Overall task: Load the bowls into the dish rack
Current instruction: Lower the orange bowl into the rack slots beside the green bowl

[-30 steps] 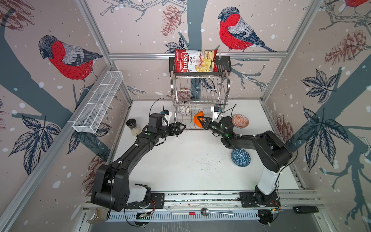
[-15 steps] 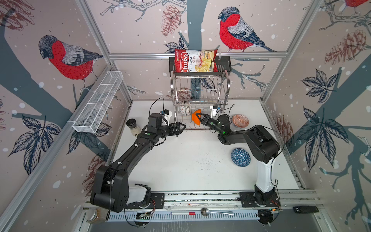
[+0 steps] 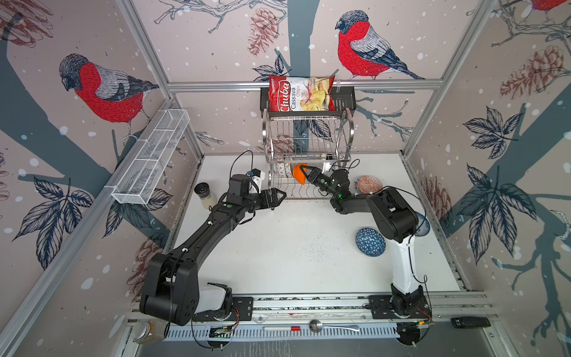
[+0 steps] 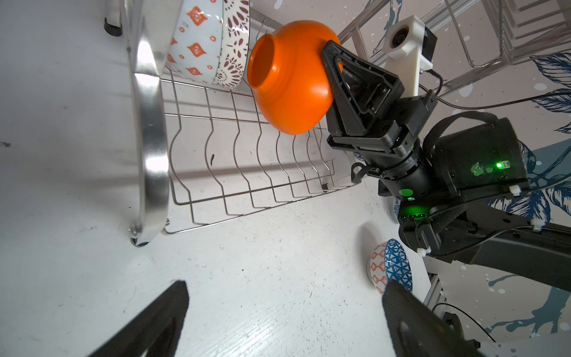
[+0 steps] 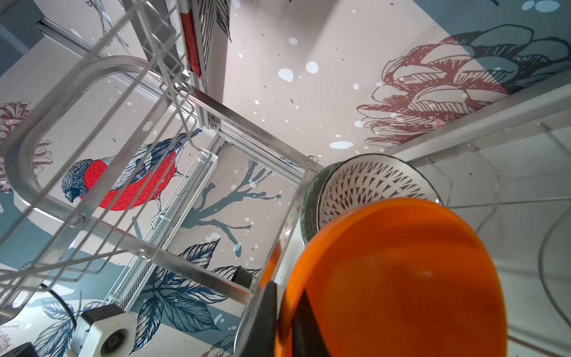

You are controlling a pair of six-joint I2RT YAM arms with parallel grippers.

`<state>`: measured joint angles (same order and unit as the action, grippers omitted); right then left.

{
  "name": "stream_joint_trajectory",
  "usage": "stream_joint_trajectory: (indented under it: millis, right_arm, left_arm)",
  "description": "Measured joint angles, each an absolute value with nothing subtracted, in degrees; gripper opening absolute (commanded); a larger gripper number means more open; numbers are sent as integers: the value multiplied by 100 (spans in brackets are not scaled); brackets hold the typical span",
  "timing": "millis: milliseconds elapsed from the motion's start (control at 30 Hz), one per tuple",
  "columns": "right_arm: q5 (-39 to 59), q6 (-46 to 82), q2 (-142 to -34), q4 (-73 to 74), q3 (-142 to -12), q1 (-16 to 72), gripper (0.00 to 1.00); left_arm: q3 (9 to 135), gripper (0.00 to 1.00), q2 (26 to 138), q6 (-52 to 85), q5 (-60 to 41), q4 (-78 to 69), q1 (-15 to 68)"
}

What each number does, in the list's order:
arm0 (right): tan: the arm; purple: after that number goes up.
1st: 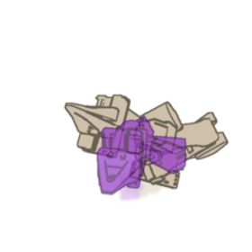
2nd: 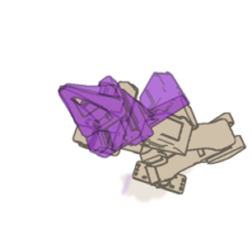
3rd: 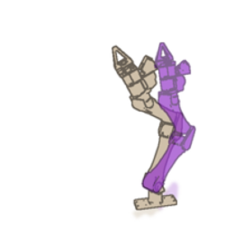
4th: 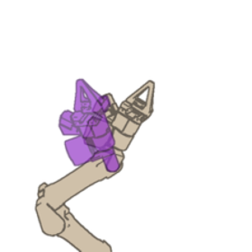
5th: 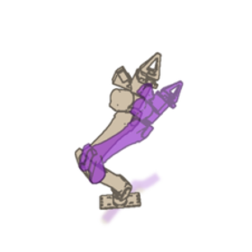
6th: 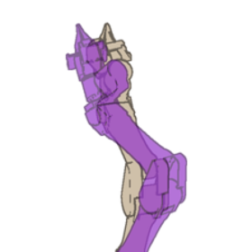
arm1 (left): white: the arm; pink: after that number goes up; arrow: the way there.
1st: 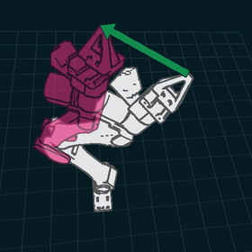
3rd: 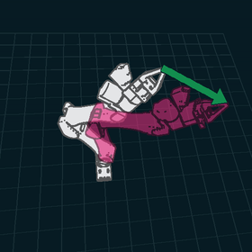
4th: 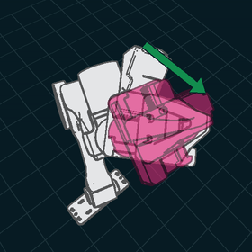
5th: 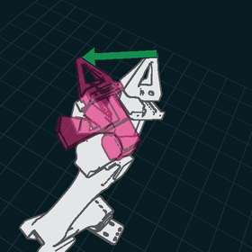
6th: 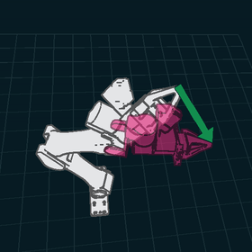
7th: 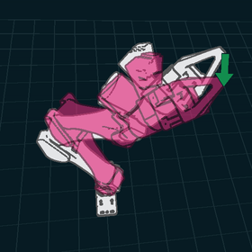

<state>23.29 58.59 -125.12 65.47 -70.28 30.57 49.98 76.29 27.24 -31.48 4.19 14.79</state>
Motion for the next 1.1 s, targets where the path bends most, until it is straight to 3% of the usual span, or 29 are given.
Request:
stream_joint_trajectory:
  millis: [1100]
  right_arm:
    - [2309, 6757, -13522, 6539, -8335, 2921, 0]
  left_arm:
    - [4665, 98, 7419, 3017, -3503, -213, 1352]
